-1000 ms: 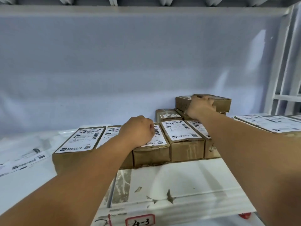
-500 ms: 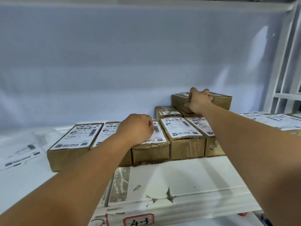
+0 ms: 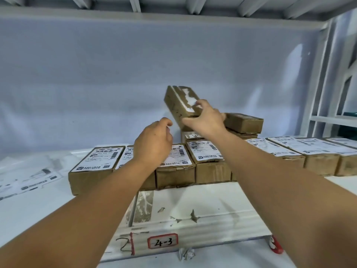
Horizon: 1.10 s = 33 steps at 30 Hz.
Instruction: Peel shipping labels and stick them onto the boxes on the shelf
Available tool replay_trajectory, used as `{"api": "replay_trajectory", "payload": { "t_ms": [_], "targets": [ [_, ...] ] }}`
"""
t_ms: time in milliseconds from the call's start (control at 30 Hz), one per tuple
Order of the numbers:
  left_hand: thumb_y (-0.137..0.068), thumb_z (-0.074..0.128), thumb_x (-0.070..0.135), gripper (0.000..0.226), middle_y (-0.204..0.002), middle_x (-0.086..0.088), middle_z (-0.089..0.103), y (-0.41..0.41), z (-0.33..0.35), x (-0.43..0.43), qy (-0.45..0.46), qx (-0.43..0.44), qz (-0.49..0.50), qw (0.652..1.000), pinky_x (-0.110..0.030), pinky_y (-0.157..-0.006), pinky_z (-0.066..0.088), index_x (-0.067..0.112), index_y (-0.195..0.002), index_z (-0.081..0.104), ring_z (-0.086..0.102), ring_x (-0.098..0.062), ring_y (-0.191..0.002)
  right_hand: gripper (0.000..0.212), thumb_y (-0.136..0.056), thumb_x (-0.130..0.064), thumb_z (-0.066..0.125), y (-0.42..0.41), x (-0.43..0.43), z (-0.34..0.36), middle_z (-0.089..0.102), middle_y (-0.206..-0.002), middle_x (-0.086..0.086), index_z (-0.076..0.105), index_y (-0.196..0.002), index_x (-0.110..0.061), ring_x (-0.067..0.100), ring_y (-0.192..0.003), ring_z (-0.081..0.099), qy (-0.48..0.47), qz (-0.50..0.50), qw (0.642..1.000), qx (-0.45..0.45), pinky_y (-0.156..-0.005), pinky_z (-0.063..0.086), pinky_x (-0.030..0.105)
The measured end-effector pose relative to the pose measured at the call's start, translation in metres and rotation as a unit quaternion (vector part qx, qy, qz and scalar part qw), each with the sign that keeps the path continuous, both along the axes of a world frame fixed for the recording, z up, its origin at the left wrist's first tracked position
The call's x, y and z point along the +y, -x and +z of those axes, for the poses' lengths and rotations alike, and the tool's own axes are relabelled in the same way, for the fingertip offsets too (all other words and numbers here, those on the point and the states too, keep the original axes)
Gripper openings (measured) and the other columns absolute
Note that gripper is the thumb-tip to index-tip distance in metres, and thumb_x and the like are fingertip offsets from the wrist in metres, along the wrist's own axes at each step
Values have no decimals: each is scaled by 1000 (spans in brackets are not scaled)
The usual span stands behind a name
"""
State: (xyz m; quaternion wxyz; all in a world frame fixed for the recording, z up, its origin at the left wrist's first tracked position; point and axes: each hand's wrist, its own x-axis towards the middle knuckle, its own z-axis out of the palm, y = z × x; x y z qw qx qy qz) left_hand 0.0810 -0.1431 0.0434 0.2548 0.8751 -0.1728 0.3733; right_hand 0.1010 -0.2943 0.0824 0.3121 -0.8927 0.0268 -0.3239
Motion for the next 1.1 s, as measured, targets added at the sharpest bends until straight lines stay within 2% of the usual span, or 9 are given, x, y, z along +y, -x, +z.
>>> {"api": "replay_trajectory", "payload": {
  "t_ms": [67, 200, 300, 467, 700, 833, 933, 1000, 1100],
  "targets": [
    [-98, 41, 20, 31, -117, 5, 57, 5, 6, 7, 131, 48, -69, 988, -15, -77, 43, 20, -129, 49, 55, -14, -97, 70, -70, -48, 67, 18, 20, 1, 47, -121, 8, 39, -133, -34, 28, -117, 36, -31, 54, 998, -4, -90, 36, 33],
    [-99, 38, 39, 38, -126, 2, 57, 18, 11, 32, 302, 116, -165, 932, -35, -93, 49, 27, -134, 45, 59, -18, -108, 68, -69, -48, 71, 49, 56, -1, 31, -121, 2, 41, -130, -35, 25, -112, 49, -88, 130, 987, -26, -96, 45, 33],
    [-98, 42, 38, 37, -119, 0, 62, 35, 11, 52, 383, 142, -199, 891, -29, -88, 51, 20, -129, 53, 62, -21, -106, 70, -70, -53, 71, 64, 77, -4, 29, -121, 0, 42, -130, -34, 20, -105, 54, -93, 146, 984, -31, -91, 43, 26],
    [-95, 53, 31, 34, -109, 0, 66, 62, 11, 87, 445, 144, -206, 859, -28, -82, 54, 16, -125, 55, 65, -21, -98, 67, -73, -52, 70, 83, 115, -11, 29, -122, 0, 43, -131, -32, 18, -104, 55, -78, 175, 981, -42, -92, 46, 27],
    [-93, 53, 37, 38, -119, -4, 61, 84, 8, 138, 414, 135, -160, 886, -28, -86, 52, 20, -127, 53, 62, -20, -104, 68, -72, -52, 72, 97, 166, -21, 27, -121, -1, 42, -130, -32, 15, -96, 55, -114, 205, 972, -27, -85, 44, 23],
    [-94, 51, 38, 38, -117, 1, 60, 96, 5, 165, 404, 134, -169, 889, -26, -83, 52, 29, -130, 48, 62, -17, -103, 69, -72, -53, 72, 103, 196, -28, 23, -113, -4, 40, -130, -35, 18, -102, 54, -95, 217, 971, -32, -86, 49, 30],
    [-99, 44, 32, 32, -114, 0, 61, 99, -2, 193, 414, 133, -103, 895, -32, -87, 49, 28, -130, 45, 61, -21, -99, 69, -72, -53, 70, 105, 213, -29, 23, -116, -3, 37, -131, -36, 21, -105, 53, -90, 206, 974, -30, -84, 51, 31],
    [-98, 44, 19, 28, -115, -4, 65, 94, -15, 219, 332, 122, 11, 935, -27, -82, 48, 24, -125, 52, 61, -22, -99, 69, -73, -52, 68, 106, 222, -28, 23, -118, -2, 35, -131, -36, 23, -105, 53, -102, 206, 973, -14, -87, 52, 34],
    [-93, 45, 8, 31, -123, -3, 62, 88, -42, 251, 79, 165, 163, 970, -21, -82, 39, 19, -115, 64, 57, -22, -108, 68, -73, -49, 68, 108, 232, -31, 23, -120, -2, 36, -131, -36, 22, -104, 54, -90, 215, 972, -10, -90, 50, 36]
  ]
}}
